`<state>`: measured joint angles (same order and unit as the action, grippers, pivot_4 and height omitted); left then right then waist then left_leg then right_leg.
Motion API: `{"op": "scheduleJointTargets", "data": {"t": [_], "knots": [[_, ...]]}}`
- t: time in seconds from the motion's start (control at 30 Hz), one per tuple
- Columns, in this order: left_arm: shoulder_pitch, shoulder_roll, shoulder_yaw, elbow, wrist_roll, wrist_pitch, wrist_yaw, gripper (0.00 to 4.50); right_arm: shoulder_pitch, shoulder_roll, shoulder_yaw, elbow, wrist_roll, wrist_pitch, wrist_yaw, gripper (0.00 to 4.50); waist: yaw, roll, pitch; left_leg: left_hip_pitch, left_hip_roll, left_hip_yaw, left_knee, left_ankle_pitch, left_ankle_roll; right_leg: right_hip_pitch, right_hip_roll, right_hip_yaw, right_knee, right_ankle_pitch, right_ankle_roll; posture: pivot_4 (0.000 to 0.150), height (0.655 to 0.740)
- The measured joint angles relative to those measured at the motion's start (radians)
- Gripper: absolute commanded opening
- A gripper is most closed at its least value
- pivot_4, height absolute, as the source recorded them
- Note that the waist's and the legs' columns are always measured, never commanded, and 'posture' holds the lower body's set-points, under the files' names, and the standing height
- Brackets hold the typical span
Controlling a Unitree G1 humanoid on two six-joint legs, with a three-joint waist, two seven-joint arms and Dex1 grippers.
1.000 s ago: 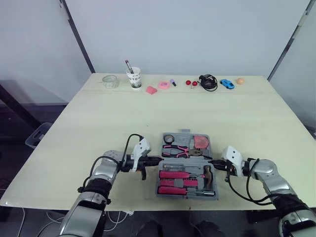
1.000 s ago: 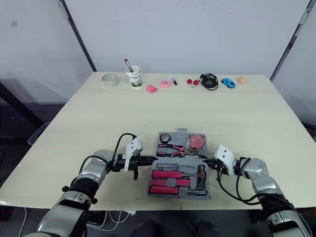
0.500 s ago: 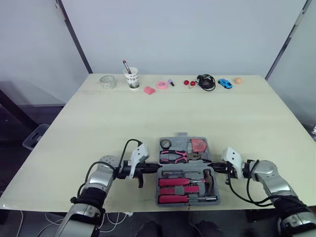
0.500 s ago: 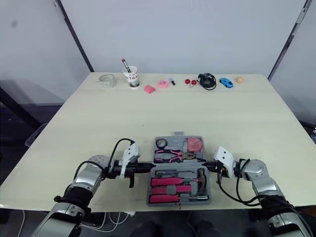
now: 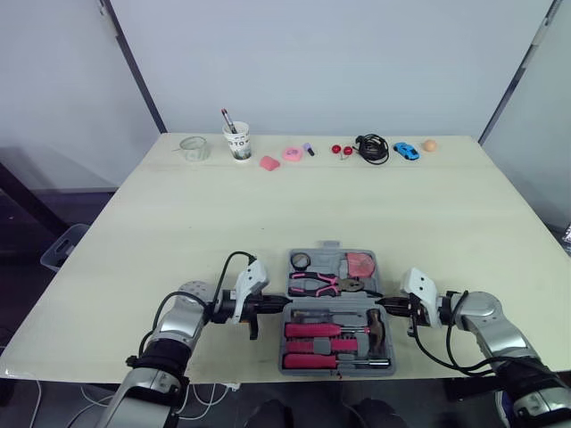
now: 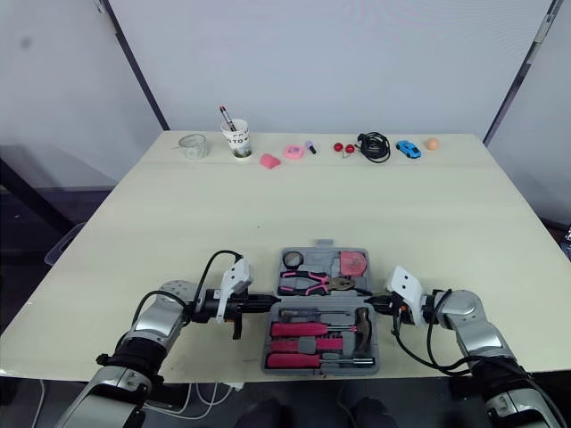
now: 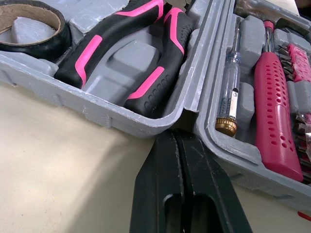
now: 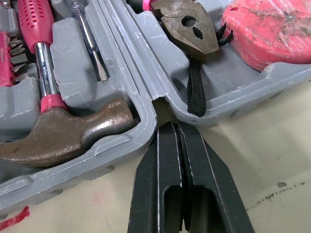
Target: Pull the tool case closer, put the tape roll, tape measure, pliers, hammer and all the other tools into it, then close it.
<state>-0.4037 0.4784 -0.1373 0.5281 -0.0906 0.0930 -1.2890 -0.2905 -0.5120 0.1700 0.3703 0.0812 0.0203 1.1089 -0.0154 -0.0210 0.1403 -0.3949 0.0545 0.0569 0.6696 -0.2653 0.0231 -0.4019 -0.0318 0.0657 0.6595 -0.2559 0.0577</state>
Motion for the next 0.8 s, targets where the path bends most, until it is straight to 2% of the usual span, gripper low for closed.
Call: {"op": "scheduleJointTargets", "data": {"t": [0.53,0.8], "knots": [[-0.003,0.003,-0.007,0.006,0.0,-0.016,0.004,0.0,0.001,-0.003,0.0,-0.005,0.0,0.007,0.0,0.01,0.0,0.0,0.0,0.0,0.0,0.0,0.0,0.0,0.0,0.0,0.0,0.0,0.0,0.0,0.0,0.15,0.74],[0.026,0.015,0.014,0.005,-0.034,-0.063,0.016,0.0,0.021,-0.064,-0.034,0.005,0.041,-0.01,0.022,0.01,0.0,0.0,0.0,-0.001,0.0,0.0,0.0,0.0,0.0,0.0,0.0,0.0,0.0,0.0,0.0,0.15,0.74]]}}
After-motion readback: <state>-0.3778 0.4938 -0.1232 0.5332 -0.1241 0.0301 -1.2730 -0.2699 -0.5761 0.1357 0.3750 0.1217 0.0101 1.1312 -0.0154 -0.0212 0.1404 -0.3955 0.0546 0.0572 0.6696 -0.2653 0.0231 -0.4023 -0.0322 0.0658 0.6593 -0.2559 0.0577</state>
